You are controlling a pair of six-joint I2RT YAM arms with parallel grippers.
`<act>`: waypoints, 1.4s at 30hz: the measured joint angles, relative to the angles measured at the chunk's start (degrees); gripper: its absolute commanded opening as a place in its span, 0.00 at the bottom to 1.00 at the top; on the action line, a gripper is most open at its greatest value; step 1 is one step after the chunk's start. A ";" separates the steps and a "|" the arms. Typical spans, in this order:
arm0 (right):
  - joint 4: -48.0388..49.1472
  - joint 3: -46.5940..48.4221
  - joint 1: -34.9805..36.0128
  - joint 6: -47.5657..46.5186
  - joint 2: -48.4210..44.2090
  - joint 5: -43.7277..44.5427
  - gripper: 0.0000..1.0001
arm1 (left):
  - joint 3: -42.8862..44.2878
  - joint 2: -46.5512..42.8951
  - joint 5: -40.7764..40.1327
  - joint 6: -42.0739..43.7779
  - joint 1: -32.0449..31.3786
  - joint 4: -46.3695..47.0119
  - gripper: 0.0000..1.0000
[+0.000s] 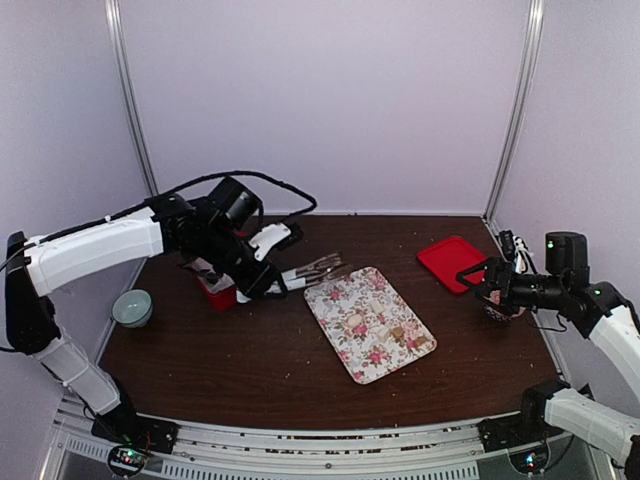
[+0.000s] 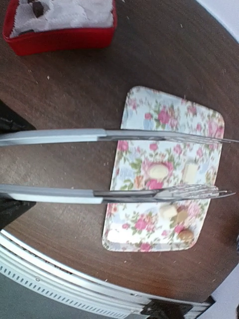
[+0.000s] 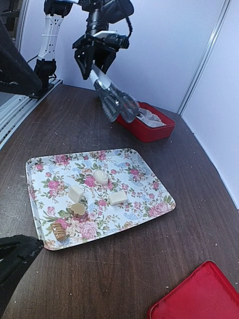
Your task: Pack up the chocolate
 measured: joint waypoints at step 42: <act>-4.35 -1.18 0.00 -0.07 -4.50 2.60 1.00 | 38.45 37.55 -10.03 -4.48 -18.34 -16.33 0.39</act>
